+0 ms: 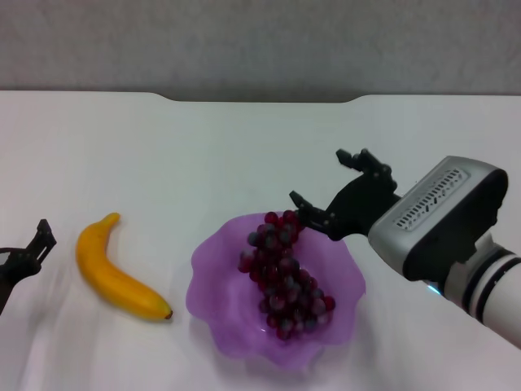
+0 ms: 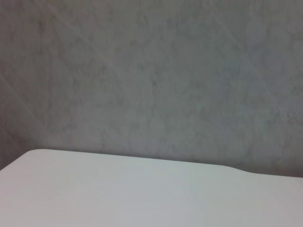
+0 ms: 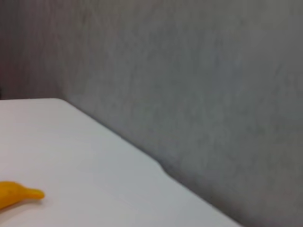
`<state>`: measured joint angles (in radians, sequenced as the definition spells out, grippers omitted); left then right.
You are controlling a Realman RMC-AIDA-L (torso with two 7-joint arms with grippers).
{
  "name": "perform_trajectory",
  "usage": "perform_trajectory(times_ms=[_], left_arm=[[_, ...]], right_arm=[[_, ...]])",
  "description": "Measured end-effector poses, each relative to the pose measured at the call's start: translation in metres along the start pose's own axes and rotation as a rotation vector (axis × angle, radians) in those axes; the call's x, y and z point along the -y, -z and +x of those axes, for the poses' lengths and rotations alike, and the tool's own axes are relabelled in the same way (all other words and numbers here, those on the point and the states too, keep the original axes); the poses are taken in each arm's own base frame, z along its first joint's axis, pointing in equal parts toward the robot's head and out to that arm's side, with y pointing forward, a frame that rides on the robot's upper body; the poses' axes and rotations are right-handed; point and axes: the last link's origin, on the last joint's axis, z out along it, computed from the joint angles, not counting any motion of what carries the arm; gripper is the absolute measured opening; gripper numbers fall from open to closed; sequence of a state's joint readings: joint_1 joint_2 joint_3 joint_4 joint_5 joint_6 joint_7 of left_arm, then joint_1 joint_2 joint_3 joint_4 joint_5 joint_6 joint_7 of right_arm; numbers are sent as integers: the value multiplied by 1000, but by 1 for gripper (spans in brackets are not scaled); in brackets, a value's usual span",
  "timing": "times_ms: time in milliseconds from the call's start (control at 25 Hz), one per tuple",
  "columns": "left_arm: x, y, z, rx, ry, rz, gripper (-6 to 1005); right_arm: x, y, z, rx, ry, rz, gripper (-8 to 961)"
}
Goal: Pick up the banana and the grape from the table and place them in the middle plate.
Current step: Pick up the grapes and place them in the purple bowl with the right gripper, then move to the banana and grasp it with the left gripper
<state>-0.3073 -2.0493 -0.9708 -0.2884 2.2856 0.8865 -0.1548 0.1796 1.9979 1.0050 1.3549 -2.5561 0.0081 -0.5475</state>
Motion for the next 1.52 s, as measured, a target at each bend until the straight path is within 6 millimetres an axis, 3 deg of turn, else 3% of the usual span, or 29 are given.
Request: perform_trajectory(times_ms=[560, 760, 920, 1000, 1360, 1520], left_arm=[[-1, -1, 0, -1, -1, -3, 901], [-2, -2, 1, -3, 0, -6, 901], [-3, -2, 2, -4, 9, -9, 901], [-4, -2, 2, -6, 10, -13, 901], [-7, -3, 2, -5, 9, -23, 900], [-22, -3, 1, 6, 40, -74, 900]], right_arm=[[4, 24, 1, 168, -48, 145, 907], [18, 28, 6, 198, -97, 212, 907], [35, 33, 22, 205, -152, 290, 907], [42, 38, 39, 208, -147, 338, 907], [50, 46, 74, 218, -161, 393, 907], [53, 48, 91, 185, -131, 401, 907]])
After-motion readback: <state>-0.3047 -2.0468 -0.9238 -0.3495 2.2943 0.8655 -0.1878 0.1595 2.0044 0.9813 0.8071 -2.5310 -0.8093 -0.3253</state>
